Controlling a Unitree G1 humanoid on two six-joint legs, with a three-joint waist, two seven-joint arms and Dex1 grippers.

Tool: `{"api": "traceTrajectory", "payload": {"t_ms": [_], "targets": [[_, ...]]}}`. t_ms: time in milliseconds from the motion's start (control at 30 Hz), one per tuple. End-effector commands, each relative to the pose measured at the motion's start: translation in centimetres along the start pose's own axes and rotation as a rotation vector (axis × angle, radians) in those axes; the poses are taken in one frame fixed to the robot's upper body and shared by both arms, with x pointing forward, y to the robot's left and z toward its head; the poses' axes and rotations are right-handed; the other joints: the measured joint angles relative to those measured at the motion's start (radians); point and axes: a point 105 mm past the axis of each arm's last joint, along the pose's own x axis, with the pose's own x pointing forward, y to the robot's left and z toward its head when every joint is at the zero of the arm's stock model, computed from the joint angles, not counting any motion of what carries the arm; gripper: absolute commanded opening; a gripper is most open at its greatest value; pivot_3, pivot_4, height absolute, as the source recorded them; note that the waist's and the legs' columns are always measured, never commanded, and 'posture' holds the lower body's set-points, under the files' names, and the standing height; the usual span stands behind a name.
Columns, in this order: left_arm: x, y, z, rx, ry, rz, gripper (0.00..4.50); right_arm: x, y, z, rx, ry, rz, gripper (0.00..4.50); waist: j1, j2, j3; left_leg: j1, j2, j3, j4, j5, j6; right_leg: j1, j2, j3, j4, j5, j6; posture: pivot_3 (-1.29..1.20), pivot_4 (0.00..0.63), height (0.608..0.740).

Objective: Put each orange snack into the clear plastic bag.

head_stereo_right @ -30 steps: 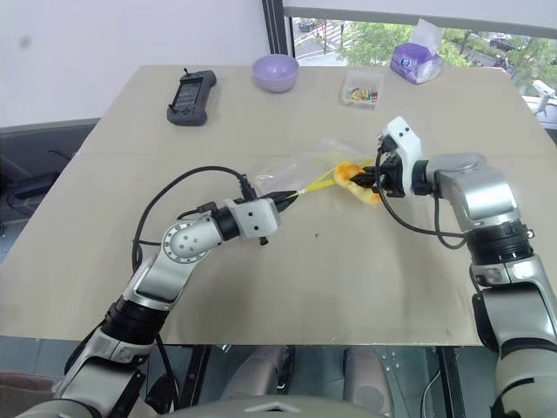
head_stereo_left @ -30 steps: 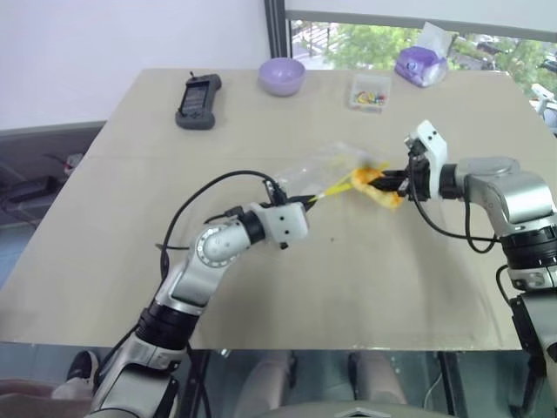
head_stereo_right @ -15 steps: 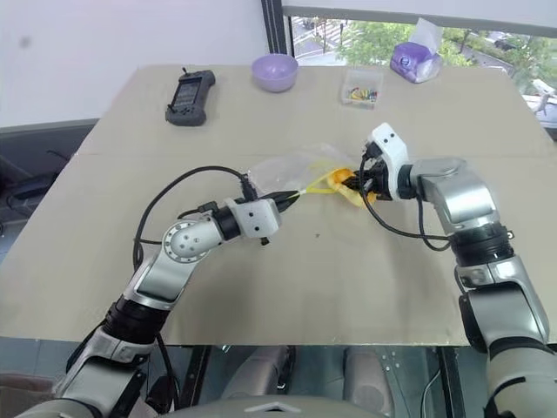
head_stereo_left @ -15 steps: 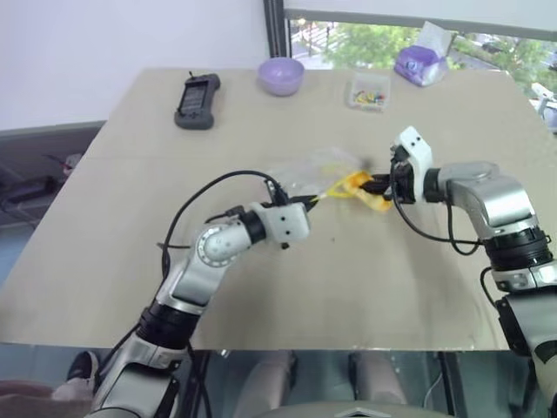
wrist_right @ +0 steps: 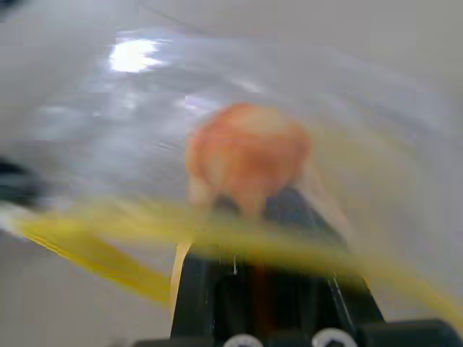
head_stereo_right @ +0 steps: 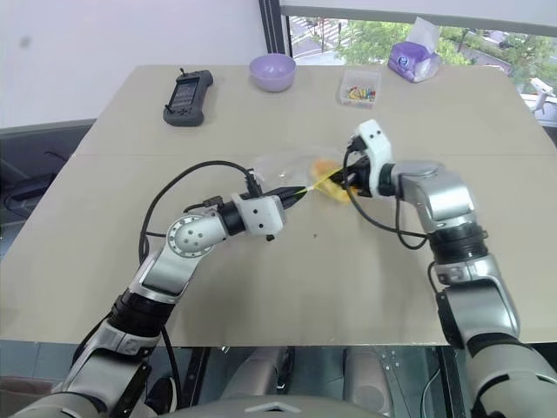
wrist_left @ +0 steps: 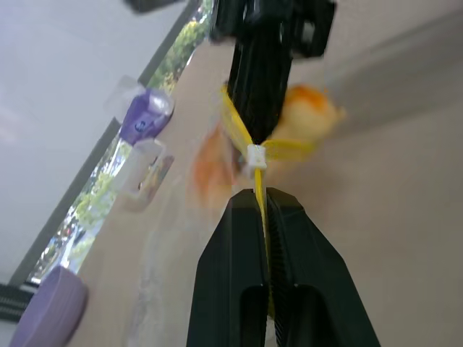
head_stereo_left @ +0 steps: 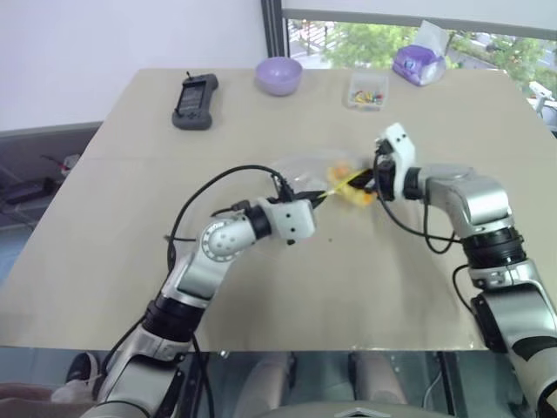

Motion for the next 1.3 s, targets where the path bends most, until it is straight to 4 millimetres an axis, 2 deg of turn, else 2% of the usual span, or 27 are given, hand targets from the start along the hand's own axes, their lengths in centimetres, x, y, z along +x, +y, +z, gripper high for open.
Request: {"api": "traceTrajectory", "payload": {"t_ms": [33, 100, 167, 367, 533, 667, 700, 733, 767, 800, 900, 1133, 1300], "targets": [[0.2, 0.6, 0.8, 0.011, -0.043, 0.017, 0.00, -0.9, -1.3, 1.5, 0.033, -0.077, -0.079, 0.01, 0.003, 0.000, 0.000, 0.000, 0.000, 0.000, 0.001, 0.000, 0.000, 0.000, 0.000, 0.000, 0.000, 0.000, 0.000, 0.00, 0.150, 0.740], [0.3, 0.5, 0.9, 0.011, -0.047, 0.016, 0.00, -0.9, -2.7, 1.3, 0.091, -0.091, -0.158, 0.01, 0.007, 0.000, 0.000, 0.000, -0.001, 0.000, 0.001, 0.000, 0.000, 0.001, 0.000, 0.000, 0.001, 0.000, 0.000, 0.00, 0.150, 0.740], [0.4, 0.5, 0.9, 0.011, -0.053, 0.015, 0.00, -0.7, -3.1, 1.3, 0.175, -0.114, -0.186, 0.01, 0.005, 0.000, 0.000, 0.000, -0.001, -0.001, 0.001, 0.000, 0.000, 0.001, 0.000, -0.001, 0.001, 0.000, 0.000, 0.00, 0.150, 0.740], [0.6, 0.5, 1.2, 0.007, -0.064, 0.018, 0.00, 0.0, -2.3, 2.0, 0.506, -0.187, -0.130, 0.01, -0.006, 0.001, 0.000, 0.000, 0.000, 0.000, 0.000, 0.000, 0.000, 0.000, 0.000, 0.001, 0.002, 0.000, 0.000, 0.00, 0.150, 0.740], [0.8, 0.4, 1.3, 0.002, -0.074, 0.020, 0.00, 1.4, -0.4, 2.0, 0.737, -0.203, -0.083, 0.01, -0.012, 0.001, 0.000, 0.000, 0.000, 0.000, 0.000, 0.000, 0.000, 0.000, 0.000, 0.001, 0.002, 0.000, 0.000, 0.00, 0.150, 0.740], [0.9, 0.4, 1.4, -0.001, -0.077, 0.022, 0.00, 1.9, 0.1, 1.6, 0.713, -0.187, -0.131, 0.01, -0.016, 0.001, 0.000, 0.000, 0.000, 0.000, 0.000, 0.000, 0.000, -0.001, 0.000, 0.001, 0.002, 0.000, 0.000, 0.00, 0.150, 0.740], [0.9, 0.4, 1.4, -0.002, -0.078, 0.022, 0.00, 1.8, -0.2, 1.6, 0.681, -0.195, -0.173, 0.45, -0.016, 0.001, -0.001, 0.000, 0.000, 0.000, 0.001, 0.000, 0.000, -0.001, 0.000, 0.001, 0.002, 0.000, 0.000, 0.00, 0.150, 0.740], [0.9, 0.4, 1.4, -0.002, -0.078, 0.023, 0.00, 1.6, -0.6, 1.5, 0.649, -0.201, -0.209, 1.16, -0.016, 0.001, -0.001, 0.000, 0.000, 0.000, 0.001, 0.000, 0.000, -0.001, 0.000, 0.001, 0.002, 0.000, 0.000, 0.00, 0.150, 0.740], [1.0, 0.4, 1.4, -0.003, -0.078, 0.024, 0.00, 1.5, -0.8, 1.6, 0.627, -0.208, -0.230, 1.27, -0.018, 0.002, -0.001, 0.000, 0.000, 0.000, 0.001, 0.000, 0.000, -0.001, 0.000, 0.001, 0.002, 0.000, 0.000, 0.00, 0.150, 0.740], [1.0, 0.4, 1.4, -0.004, -0.078, 0.024, 0.00, 1.5, -0.9, 1.7, 0.616, -0.219, -0.242, 1.58, -0.018, 0.002, -0.001, 0.000, -0.001, 0.000, 0.001, 0.000, 0.000, -0.001, 0.000, 0.001, 0.002, 0.000, 0.000, 0.00, 0.150, 0.740], [1.0, 0.4, 1.4, -0.005, -0.077, 0.027, 0.00, 1.0, -1.3, 2.4, 0.508, -0.263, -0.271, 2.73, -0.023, 0.002, -0.001, 0.000, -0.001, 0.000, 0.001, 0.000, 0.000, -0.001, 0.000, 0.001, 0.003, 0.000, 0.000, 0.00, 0.150, 0.740], [0.6, 1.9, 0.9, -0.060, -0.061, 0.106, 0.00, -1.0, -0.5, 3.0, 0.142, -0.214, -0.186, 2.73, -0.023, 0.002, -0.001, 0.000, -0.001, 0.001, 0.001, 0.000, 0.000, -0.001, 0.000, 0.001, 0.002, 0.000, 0.000, 0.00, 0.150, 0.740], [0.3, 2.2, 0.3, -0.075, -0.039, 0.128, 0.00, -2.1, -0.4, 2.9, 0.015, -0.190, -0.141, 2.73, -0.024, 0.002, -0.001, 0.000, -0.001, 0.001, 0.001, 0.000, 0.000, -0.001, 0.001, 0.001, 0.002, 0.000, 0.000, 0.00, 0.150, 0.740]]}}
